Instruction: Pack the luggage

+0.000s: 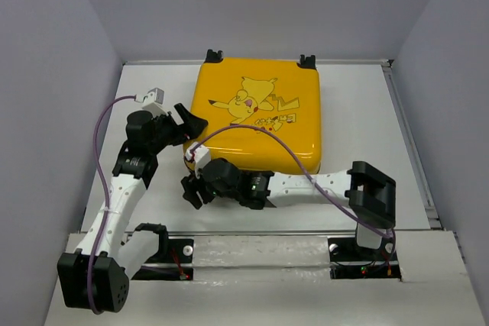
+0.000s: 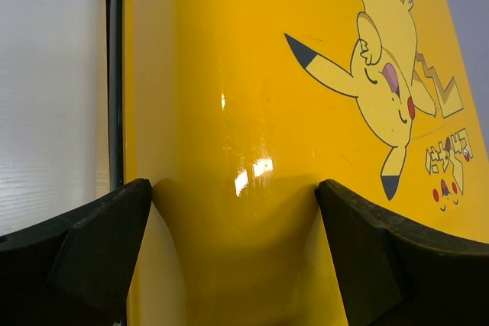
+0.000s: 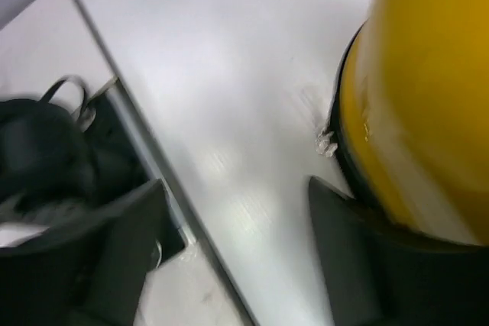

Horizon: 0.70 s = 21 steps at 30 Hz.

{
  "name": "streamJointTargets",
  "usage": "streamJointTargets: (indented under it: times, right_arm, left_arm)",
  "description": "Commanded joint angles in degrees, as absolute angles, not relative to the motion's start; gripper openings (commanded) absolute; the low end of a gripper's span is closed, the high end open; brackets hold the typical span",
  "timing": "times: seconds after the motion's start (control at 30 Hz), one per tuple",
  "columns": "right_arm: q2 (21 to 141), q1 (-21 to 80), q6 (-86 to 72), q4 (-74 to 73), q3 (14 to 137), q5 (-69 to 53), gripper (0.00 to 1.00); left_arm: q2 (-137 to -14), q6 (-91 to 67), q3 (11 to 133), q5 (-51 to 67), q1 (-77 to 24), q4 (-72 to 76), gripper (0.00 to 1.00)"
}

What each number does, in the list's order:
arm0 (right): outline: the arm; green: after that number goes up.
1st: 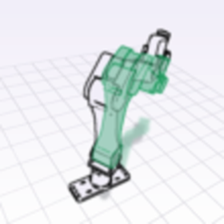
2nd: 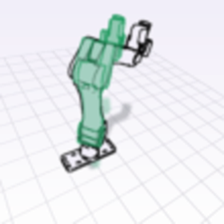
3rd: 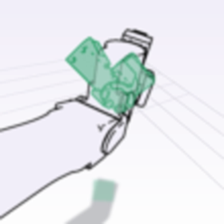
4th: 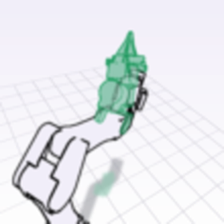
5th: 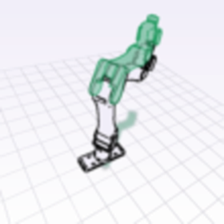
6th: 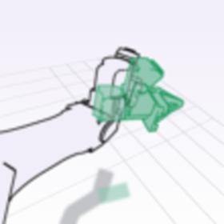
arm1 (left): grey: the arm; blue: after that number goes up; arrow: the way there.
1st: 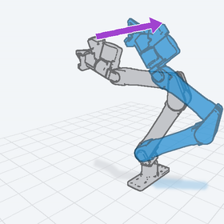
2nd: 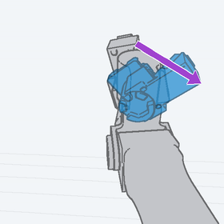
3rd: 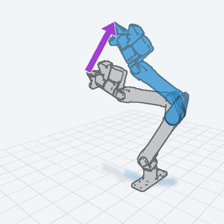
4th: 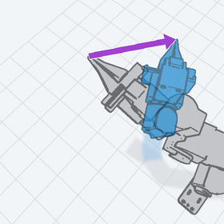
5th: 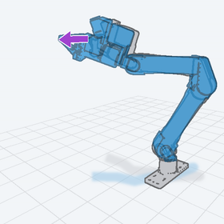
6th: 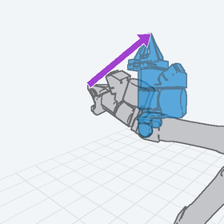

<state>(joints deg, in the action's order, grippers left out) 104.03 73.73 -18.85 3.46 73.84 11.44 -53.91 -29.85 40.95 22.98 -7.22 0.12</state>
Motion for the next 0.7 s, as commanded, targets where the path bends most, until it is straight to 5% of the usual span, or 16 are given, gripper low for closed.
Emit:
streamJointTargets:
  times: [0.0,0.07,0.17,0.37,0.53,0.67]
  right_arm:
    - [92.31,75.76,-21.27,-1.71,72.78,8.09,0.89]
    - [83.09,74.37,-21.27,-6.13,69.45,13.17,1.0]
    - [72.36,68.31,-23.02,-10.79,65.31,14.23,1.0]
    - [61.27,40.12,-25.4,-18.36,62.14,18.46,1.0]
    - [66.78,19.72,-24.87,-19.6,64.15,4.87,1.0]
    - [76.18,18.46,-23.82,-19.16,68.71,-2.95,1.0]
  left_arm:
    - [-53.18,-29.01,40.08,26.91,-8.26,-2.11,0.99]
    - [-52.47,-28.83,40.6,24.18,-8.17,-2.55,0.99]
    - [-51.77,-28.74,41.31,20.4,-8.17,-3.07,0.99]
    - [-51.85,-28.04,41.22,18.72,-8.88,-3.6,0.99]
    - [-52.03,-28.82,40.17,17.49,-11.95,-3.08,0.99]
    - [-51.59,-30.58,38.76,16.7,-16.77,-1.76,0.99]
